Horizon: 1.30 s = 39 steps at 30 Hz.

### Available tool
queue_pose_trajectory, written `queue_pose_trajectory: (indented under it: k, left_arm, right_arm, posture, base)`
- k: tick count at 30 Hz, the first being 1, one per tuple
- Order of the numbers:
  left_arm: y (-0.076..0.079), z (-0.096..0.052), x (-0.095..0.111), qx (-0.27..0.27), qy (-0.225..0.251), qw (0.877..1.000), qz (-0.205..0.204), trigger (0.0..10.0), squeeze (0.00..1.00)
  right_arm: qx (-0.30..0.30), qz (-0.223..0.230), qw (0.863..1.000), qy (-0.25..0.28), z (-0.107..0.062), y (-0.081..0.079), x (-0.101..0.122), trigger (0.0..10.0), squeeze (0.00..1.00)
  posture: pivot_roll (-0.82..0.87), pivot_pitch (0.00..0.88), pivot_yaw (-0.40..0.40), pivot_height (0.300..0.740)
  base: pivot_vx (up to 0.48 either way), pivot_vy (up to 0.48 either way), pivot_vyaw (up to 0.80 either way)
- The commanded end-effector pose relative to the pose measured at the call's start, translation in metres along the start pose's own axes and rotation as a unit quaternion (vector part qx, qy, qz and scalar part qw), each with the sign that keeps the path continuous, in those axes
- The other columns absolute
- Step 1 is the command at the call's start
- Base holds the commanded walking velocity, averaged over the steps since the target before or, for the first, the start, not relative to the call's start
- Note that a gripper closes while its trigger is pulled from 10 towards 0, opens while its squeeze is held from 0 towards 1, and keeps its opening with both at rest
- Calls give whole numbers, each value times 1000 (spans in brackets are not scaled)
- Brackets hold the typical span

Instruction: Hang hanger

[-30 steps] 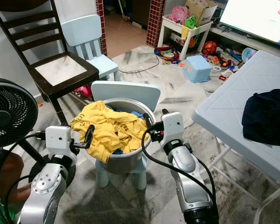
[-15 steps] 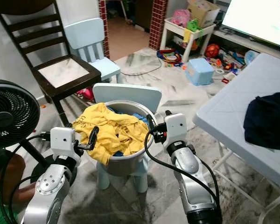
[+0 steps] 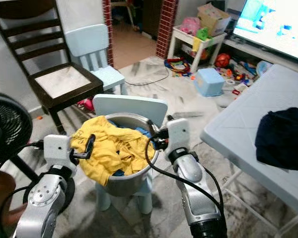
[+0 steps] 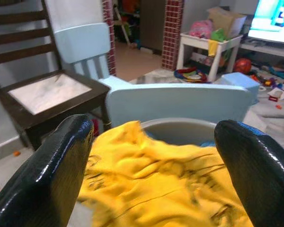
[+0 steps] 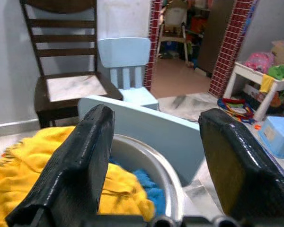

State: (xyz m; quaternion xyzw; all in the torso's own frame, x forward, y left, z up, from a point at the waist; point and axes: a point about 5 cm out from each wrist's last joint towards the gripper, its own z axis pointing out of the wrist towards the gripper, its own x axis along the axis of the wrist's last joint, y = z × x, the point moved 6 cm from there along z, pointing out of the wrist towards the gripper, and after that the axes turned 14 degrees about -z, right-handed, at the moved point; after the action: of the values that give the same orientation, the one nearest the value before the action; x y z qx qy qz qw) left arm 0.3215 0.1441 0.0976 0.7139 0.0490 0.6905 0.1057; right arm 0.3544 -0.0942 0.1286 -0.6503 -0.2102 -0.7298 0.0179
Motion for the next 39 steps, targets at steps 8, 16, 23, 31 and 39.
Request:
queue_pose_trajectory:
  k: [8, 16, 23, 31, 39]
  left_arm:
    - [9, 1, -1, -7, -2, 1000, -1, 10000, 0]
    - [-6, 2, -13, 30, -39, 999, -7, 10000, 0]
    - [-15, -1, -45, 63, -135, 988, -48, 10000, 0]
    - [-23, -4, -64, 59, -202, 977, -11, 10000, 0]
    - [-6, 4, -69, 33, -214, 976, -18, 10000, 0]
  right_arm:
    - [-15, -10, 1000, -12, -6, 12, -7, 10000, 0]
    - [-12, -8, 1000, -11, -9, 15, -7, 10000, 0]
    - [-16, -17, 999, -31, -24, 25, -13, 10000, 0]
    - [-32, -39, 996, -76, -66, 53, -20, 10000, 0]
    - [-48, -53, 991, -112, -101, 69, -19, 10000, 0]
  posture:
    - [40, 77, -69, 740]
    - [34, 91, -75, 740]
    - [10, 128, -87, 740]
    - [-114, 205, -103, 740]
    - [-204, 252, -128, 740]
  base:
    - [232, 0, 0]
    - [0, 0, 0]
    - [0, 0, 0]
    - [0, 0, 0]
    - [0, 0, 0]
